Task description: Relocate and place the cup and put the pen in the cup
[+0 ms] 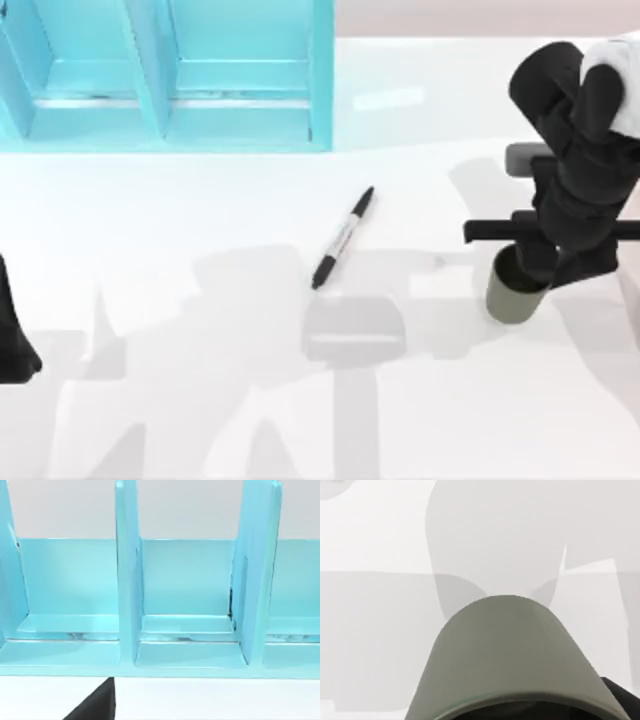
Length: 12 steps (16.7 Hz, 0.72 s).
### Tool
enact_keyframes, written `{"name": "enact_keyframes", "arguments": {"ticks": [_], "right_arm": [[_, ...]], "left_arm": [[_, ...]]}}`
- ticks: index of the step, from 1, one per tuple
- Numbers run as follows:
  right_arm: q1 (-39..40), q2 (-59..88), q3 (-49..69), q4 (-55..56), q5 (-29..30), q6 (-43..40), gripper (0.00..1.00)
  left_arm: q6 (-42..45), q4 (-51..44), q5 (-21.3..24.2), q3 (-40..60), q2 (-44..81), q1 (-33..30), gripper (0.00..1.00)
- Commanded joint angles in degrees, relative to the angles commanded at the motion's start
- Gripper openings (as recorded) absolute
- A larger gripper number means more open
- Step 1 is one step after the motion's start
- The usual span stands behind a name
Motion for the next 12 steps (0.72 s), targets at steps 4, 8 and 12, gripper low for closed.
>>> {"name": "enact_keyframes", "arguments": {"ticks": [4,8,12], "right_arm": [[0.00,0.00,0.00,0.00,0.00,0.00,0.15],[0.00,0.00,0.00,0.00,0.00,0.00,0.45],[0.00,0.00,0.00,0.00,0.00,0.00,0.75]], "left_arm": [[0.00,0.00,0.00,0.00,0.00,0.00,1.00],[0.00,0.00,0.00,0.00,0.00,0.00,1.00],[0.00,0.00,0.00,0.00,0.00,0.00,1.00]]}}
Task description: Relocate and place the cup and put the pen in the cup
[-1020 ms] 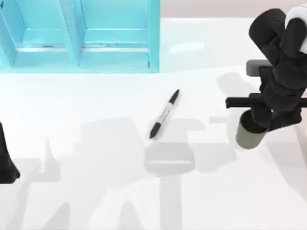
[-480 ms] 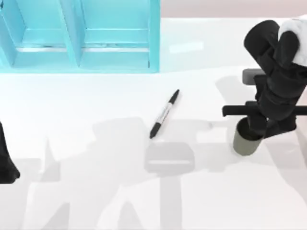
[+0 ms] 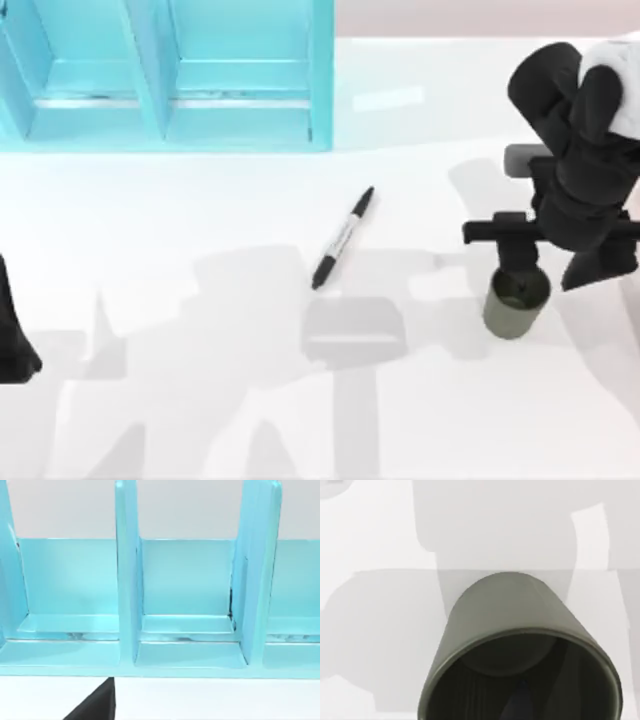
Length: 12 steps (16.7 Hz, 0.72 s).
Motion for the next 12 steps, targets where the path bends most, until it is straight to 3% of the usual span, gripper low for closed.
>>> {"name": "enact_keyframes", "arguments": {"ticks": [3,12], "right_arm": [[0.00,0.00,0.00,0.00,0.00,0.00,0.98],[-0.12,-0.03,-0.01,-0.02,0.03,-0.02,1.00]], "left_arm": [[0.00,0.00,0.00,0.00,0.00,0.00,1.00],[0.00,0.00,0.00,0.00,0.00,0.00,1.00]]}}
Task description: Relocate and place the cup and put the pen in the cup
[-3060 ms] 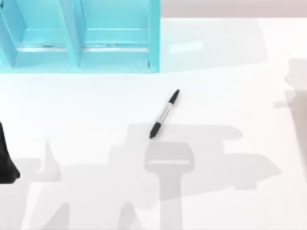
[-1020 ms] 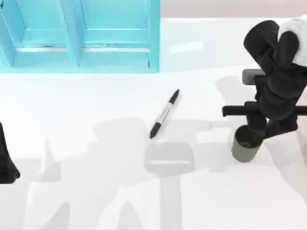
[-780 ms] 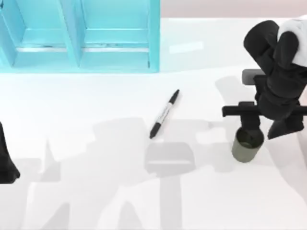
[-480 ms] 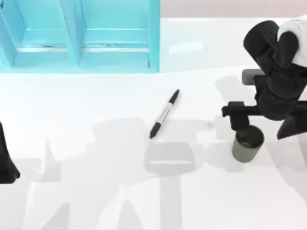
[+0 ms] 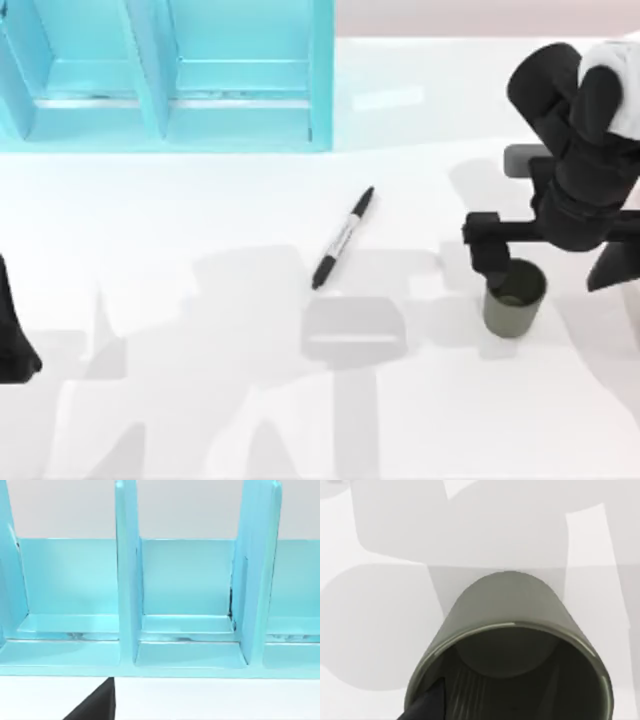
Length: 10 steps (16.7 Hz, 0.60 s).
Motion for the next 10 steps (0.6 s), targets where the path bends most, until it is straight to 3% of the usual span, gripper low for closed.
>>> {"name": "enact_keyframes", "arguments": {"ticks": [4,10], "right_arm": [[-0.13,0.23,4.13,-4.17,-0.07,0.18,1.00],[-0.16,-0.28,24.08,-25.32,0.01,-0.05,1.00]], "left_arm": [[0.00,0.00,0.00,0.00,0.00,0.00,1.00],[0.00,0.00,0.00,0.00,0.00,0.00,1.00]]}}
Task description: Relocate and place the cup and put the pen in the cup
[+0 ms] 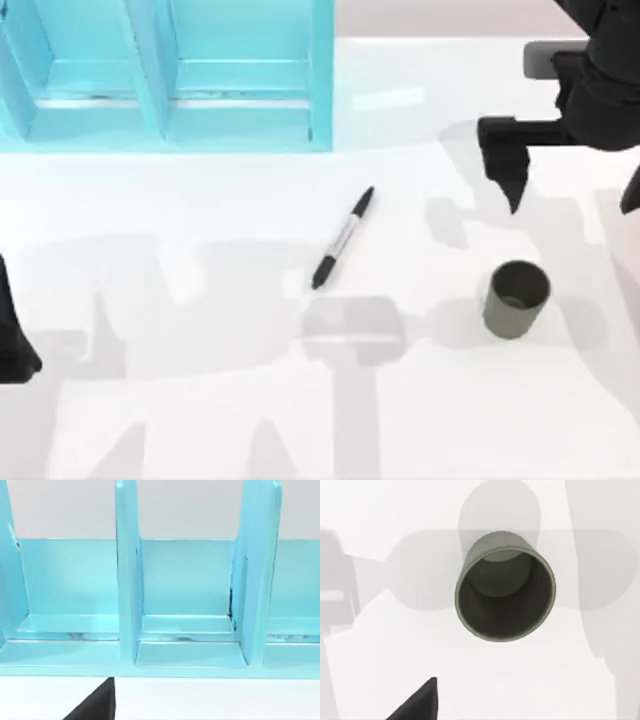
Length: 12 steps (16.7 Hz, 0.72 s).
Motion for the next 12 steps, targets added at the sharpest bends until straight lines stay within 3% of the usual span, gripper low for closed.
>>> {"name": "enact_keyframes", "arguments": {"ticks": [4,12], "right_arm": [[-0.18,-1.09,7.92,-8.13,-0.02,-0.28,1.00],[0.67,0.65,9.16,-7.31,-0.39,1.81,1.00]], "left_arm": [[0.00,0.00,0.00,0.00,0.00,0.00,1.00],[0.00,0.00,0.00,0.00,0.00,0.00,1.00]]}}
